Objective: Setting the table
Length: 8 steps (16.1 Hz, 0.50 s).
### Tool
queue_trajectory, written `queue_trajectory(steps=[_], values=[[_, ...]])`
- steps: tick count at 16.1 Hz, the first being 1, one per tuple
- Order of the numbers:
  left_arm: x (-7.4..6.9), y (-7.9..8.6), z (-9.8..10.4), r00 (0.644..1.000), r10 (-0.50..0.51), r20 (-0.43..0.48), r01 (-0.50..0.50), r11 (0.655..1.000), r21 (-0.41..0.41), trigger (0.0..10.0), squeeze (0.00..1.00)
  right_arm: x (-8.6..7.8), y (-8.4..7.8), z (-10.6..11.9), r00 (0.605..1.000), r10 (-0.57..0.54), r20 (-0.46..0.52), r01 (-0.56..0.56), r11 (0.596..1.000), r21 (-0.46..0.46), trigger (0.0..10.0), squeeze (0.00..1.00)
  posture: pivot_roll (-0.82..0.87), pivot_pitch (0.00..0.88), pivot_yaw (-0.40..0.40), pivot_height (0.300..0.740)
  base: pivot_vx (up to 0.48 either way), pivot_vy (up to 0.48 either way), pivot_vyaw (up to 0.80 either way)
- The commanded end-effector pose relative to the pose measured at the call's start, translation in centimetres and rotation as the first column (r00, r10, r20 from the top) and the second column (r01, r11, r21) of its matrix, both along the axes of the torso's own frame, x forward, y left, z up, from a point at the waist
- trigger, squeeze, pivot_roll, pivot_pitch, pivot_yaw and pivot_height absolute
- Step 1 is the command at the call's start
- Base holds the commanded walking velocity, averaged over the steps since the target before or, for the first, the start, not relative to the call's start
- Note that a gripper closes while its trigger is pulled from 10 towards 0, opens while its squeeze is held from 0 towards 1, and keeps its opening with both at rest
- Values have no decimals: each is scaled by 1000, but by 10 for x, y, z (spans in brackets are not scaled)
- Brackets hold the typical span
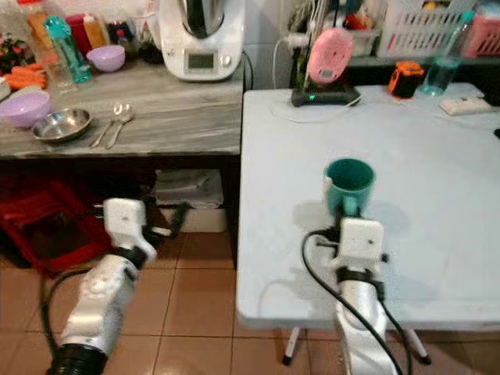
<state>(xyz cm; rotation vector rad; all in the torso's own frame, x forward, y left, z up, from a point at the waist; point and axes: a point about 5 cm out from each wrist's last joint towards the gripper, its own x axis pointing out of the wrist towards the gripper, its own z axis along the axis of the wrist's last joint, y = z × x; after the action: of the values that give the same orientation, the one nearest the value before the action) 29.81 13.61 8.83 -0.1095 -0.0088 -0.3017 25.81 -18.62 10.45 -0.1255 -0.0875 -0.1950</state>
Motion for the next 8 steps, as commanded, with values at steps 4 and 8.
queue_trajectory(steps=[4,8], values=[[1,8,1,1000,16,10,-16,999,32,10000,0,2,5,8,999,21,37,-21,1000,0,10000,0,-14,0,47,740,0,400,0],[-1,5,-2,1000,6,6,-6,999,34,10000,0,2,6,8,999,18,36,-18,1000,4,10000,0,-12,0,50,740,0,406,0]])
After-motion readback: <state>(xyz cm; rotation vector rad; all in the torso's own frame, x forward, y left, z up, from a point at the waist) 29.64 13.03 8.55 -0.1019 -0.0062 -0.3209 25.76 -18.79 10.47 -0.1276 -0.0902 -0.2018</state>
